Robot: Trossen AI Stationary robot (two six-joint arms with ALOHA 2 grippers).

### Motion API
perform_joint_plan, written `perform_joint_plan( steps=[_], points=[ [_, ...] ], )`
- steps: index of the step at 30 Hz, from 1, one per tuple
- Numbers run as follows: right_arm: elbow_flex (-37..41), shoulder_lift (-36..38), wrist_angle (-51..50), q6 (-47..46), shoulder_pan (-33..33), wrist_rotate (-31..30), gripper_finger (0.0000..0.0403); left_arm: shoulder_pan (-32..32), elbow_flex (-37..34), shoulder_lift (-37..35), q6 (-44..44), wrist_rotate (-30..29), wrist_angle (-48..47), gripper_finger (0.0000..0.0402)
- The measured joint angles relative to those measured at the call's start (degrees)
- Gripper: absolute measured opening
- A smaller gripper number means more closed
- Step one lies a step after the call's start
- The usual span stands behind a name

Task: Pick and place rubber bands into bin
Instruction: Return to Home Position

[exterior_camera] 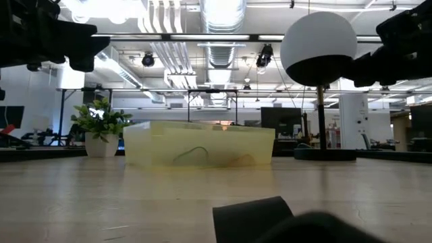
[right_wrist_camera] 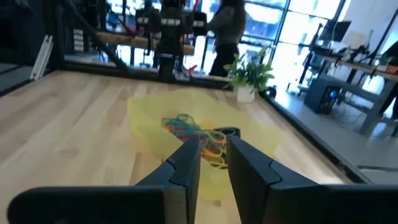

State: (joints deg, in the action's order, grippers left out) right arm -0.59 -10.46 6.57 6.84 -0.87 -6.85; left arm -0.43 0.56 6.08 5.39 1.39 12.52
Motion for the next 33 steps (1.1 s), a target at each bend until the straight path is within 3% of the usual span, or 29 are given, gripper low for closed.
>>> perform_joint_plan(
  steps=[6, 15, 33],
  points=[
    [0.0, 10.5, -4.9, 3.4, 0.0, 0.1, 0.0068, 0.0, 0.0, -3.3, 0.1, 0.6, -5.1, 0.0203],
    [-0.2, 9.4, -6.4, 3.7, 0.0, 3.9, 0.0068, 0.0, -0.1, -4.1, 1.5, 1.4, -6.0, 0.0203],
    [-0.2, 8.8, -6.4, -2.2, 0.0, 4.2, 0.0068, 0.0, -0.1, -2.2, 1.0, 1.5, -6.0, 0.0203]
  ],
)
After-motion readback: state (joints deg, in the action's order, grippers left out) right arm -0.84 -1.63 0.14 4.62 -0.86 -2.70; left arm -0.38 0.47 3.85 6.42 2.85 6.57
